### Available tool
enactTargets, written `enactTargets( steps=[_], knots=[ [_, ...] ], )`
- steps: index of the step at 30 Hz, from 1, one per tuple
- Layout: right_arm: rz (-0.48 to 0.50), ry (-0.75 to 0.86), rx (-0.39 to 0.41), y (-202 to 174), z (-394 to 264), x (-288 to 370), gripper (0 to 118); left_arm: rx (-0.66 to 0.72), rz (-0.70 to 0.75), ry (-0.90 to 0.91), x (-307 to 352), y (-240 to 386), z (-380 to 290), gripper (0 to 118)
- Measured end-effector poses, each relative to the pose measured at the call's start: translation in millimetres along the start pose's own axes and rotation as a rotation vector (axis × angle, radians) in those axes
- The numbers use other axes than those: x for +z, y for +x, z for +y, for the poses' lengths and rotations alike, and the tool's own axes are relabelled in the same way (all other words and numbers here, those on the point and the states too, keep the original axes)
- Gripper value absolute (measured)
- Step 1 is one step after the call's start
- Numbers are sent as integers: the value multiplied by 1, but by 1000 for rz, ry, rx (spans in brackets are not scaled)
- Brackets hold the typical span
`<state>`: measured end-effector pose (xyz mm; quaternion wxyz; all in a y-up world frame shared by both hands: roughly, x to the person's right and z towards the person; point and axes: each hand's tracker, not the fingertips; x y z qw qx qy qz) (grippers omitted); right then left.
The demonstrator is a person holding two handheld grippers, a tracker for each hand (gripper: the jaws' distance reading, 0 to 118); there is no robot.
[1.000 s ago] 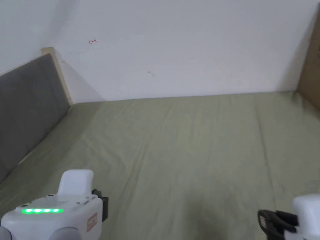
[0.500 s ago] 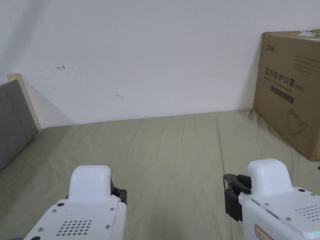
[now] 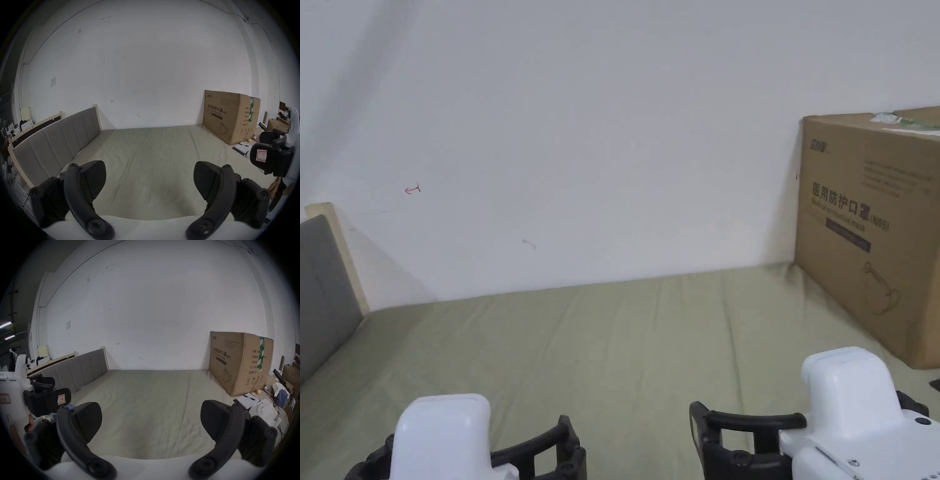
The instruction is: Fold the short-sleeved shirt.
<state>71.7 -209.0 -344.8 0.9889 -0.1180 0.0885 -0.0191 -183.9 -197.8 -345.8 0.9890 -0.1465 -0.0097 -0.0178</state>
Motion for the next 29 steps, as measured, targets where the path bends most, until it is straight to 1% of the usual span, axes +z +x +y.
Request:
enactTargets(
  steps=[2,5,7,9,14,16,25,29],
  knots=[
    [-22,13,-9,1,4,0,118,6,-4,11,2,4,4,109],
    [-60,27,-30,4,10,3,118,29,-46,8,5,8,7,109],
    [-89,37,-36,8,12,5,118,52,-49,-17,5,10,9,109],
    [-110,38,-42,12,14,7,118,68,-48,9,6,11,9,109],
    [-124,44,-93,22,18,9,118,12,-41,54,4,18,18,109],
    [-121,45,-101,24,18,9,118,5,-38,56,3,18,19,109],
    [-136,21,-45,16,15,2,118,29,-56,69,-2,10,17,109],
    [-138,17,-26,13,15,1,118,38,-35,79,-2,7,17,109]
  ],
)
